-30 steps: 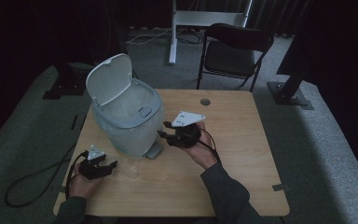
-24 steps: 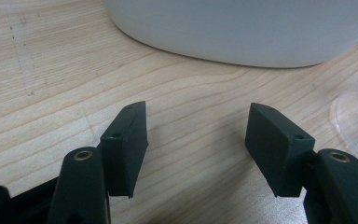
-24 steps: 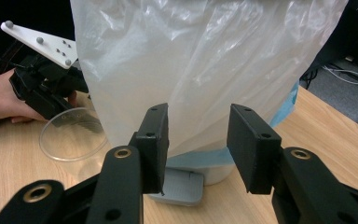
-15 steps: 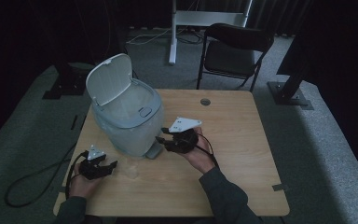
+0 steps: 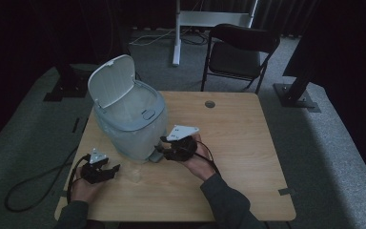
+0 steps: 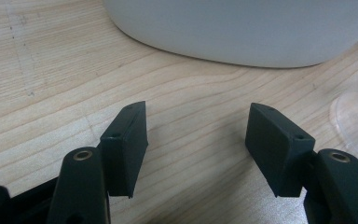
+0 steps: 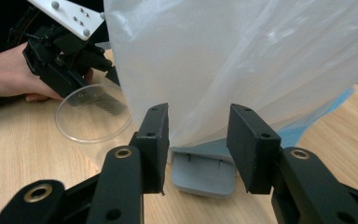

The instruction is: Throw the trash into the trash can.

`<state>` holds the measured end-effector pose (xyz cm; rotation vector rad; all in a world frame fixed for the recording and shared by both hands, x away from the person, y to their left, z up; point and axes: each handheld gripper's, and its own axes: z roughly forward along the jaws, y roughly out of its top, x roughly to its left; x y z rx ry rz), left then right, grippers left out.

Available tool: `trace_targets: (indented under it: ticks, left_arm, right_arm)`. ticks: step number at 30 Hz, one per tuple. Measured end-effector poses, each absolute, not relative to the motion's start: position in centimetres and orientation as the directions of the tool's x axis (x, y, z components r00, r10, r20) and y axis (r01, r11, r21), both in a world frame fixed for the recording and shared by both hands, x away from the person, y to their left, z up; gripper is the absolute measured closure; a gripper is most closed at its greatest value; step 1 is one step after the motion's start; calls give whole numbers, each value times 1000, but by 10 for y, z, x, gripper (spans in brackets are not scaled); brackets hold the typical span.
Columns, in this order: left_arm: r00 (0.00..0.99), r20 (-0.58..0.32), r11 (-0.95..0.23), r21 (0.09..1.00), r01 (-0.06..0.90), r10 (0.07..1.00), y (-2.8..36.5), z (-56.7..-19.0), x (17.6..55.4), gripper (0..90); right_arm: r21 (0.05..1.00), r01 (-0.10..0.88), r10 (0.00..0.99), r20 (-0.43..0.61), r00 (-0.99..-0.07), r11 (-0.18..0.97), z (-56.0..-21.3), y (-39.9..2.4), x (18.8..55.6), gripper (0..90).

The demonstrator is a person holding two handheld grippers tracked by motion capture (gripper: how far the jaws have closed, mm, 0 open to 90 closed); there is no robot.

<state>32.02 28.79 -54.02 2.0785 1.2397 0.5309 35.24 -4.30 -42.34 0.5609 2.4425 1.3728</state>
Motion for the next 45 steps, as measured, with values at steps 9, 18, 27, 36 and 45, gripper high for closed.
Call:
trace_targets:
  ticks: [9, 18, 27, 36, 45]
  left_arm:
    - [471, 14, -341, 708, 618, 882, 288, -540, 320, 390]
    - [471, 14, -342, 708, 618, 882, 288, -540, 320, 389]
    - [472, 14, -342, 708, 618, 881, 288, -540, 320, 389]
    - [472, 15, -343, 708, 618, 881, 288, -540, 320, 388]
    - [472, 15, -343, 708, 618, 881, 288, -540, 320, 388]
  right_arm:
    - [847, 197, 436, -46, -899, 495, -433, -30, 348, 578]
    - [835, 197, 410, -37, -911, 514, -442, -18, 343, 578]
    - [827, 196, 379, -23, -925, 527, -449, -2, 339, 579]
    - [817, 196, 353, -9, -936, 542, -456, 12, 337, 582]
    - [804, 199, 343, -7, -939, 560, -461, 14, 336, 582]
